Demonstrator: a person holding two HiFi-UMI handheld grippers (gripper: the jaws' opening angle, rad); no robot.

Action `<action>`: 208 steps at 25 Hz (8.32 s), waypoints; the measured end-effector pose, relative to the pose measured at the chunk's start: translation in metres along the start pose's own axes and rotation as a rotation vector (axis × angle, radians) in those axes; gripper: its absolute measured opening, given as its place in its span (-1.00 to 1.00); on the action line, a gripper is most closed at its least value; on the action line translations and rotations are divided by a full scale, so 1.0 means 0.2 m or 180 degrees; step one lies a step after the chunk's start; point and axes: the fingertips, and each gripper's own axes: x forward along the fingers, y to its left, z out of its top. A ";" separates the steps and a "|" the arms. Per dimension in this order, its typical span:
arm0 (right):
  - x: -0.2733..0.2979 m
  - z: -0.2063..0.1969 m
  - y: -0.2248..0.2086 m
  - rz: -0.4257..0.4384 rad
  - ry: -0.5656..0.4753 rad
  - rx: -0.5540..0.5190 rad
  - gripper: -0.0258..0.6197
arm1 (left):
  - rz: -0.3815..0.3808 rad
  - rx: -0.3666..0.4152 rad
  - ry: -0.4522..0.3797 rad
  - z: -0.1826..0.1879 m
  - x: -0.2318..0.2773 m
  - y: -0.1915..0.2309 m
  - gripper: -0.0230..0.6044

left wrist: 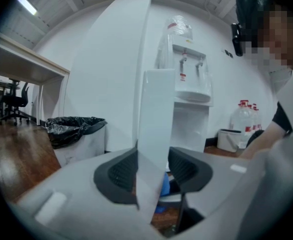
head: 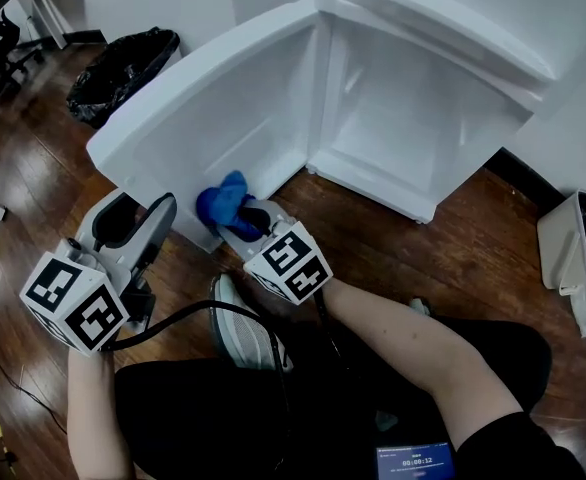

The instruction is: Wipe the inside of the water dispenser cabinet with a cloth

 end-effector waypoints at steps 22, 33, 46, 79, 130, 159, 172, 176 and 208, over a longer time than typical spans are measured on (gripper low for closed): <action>-0.36 0.03 -0.85 -0.2017 0.0544 -0.0870 -0.59 | -0.0055 0.0019 0.0022 -0.01 0.00 -0.02 -0.33; -0.54 -0.10 -1.06 -0.2314 0.0704 0.0396 -0.59 | -0.0078 0.0033 0.0063 -0.01 -0.01 -0.03 -0.33; -0.82 1.03 -1.03 -0.2316 -0.0954 0.0216 -0.59 | -0.0094 0.0035 0.0054 -0.01 0.00 -0.04 -0.33; -0.16 0.50 0.49 0.0346 -0.0476 -0.1748 -0.59 | -0.0661 -0.0728 -0.1613 0.41 -0.24 0.02 -0.26; -1.43 1.03 0.13 0.1541 -0.0626 0.0079 -0.59 | -0.2797 -0.0041 -0.0187 0.37 0.11 -1.25 0.96; -1.39 0.79 0.15 0.1645 -0.0339 0.0522 -0.58 | -0.2741 -0.0337 -0.0275 0.19 0.04 -1.26 -0.56; -1.45 0.97 -0.24 0.0291 -0.0875 0.0455 -0.19 | -0.1157 0.0091 -0.0626 0.33 0.26 -0.92 -0.60; -1.66 1.10 -0.49 -0.0586 -0.1340 0.0429 -0.48 | -0.0154 0.0290 -0.0512 0.36 0.57 -0.69 -0.59; -1.94 1.22 -0.74 -0.0697 -0.2068 0.0863 -0.72 | 0.0281 0.0512 0.0276 -0.69 1.48 -0.70 -0.61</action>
